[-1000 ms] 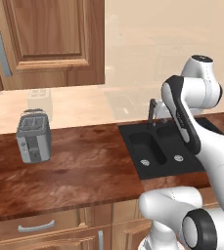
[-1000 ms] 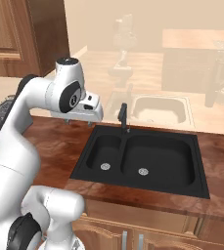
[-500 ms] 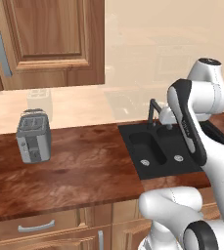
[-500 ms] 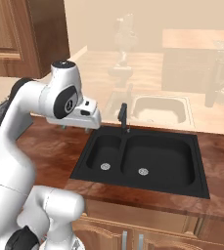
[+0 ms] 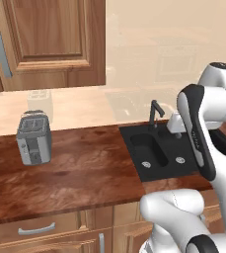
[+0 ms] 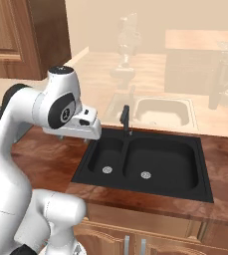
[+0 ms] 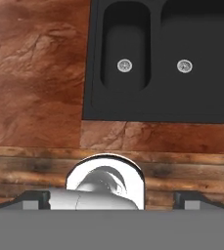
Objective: Place the glass cup in the left basin and the kettle in the right basin of the sink.
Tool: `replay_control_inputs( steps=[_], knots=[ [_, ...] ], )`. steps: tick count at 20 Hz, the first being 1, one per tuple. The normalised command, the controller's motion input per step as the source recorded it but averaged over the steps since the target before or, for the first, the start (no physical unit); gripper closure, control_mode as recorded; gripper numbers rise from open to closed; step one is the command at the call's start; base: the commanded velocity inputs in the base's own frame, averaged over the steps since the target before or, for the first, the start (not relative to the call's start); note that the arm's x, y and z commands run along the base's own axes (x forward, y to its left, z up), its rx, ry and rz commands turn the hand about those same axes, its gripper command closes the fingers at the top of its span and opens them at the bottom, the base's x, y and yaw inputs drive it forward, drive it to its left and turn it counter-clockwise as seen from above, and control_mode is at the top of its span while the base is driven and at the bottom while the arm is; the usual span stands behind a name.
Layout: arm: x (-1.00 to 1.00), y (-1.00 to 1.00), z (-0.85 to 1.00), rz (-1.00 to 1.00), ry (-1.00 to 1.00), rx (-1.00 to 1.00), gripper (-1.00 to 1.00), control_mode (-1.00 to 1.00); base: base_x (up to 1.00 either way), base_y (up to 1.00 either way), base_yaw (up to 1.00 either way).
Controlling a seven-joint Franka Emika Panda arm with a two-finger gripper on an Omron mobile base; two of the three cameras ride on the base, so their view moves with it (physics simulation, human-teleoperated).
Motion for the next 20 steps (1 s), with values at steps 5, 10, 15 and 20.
replay_control_inputs(
  steps=[5,10,15,20],
  knots=[
    [-0.38,-0.08,0.0,0.0,0.01,0.0,-1.0,-1.0,0.0,0.0,0.0],
    [-0.34,-0.01,0.0,0.0,0.01,0.0,-1.0,-1.0,0.0,0.0,0.0],
    [-0.24,0.0,0.0,0.0,0.02,0.0,-1.0,-1.0,0.0,0.0,0.0],
    [-0.16,0.0,0.0,0.0,0.02,0.0,-1.0,-1.0,0.0,0.0,0.0]
  ],
)
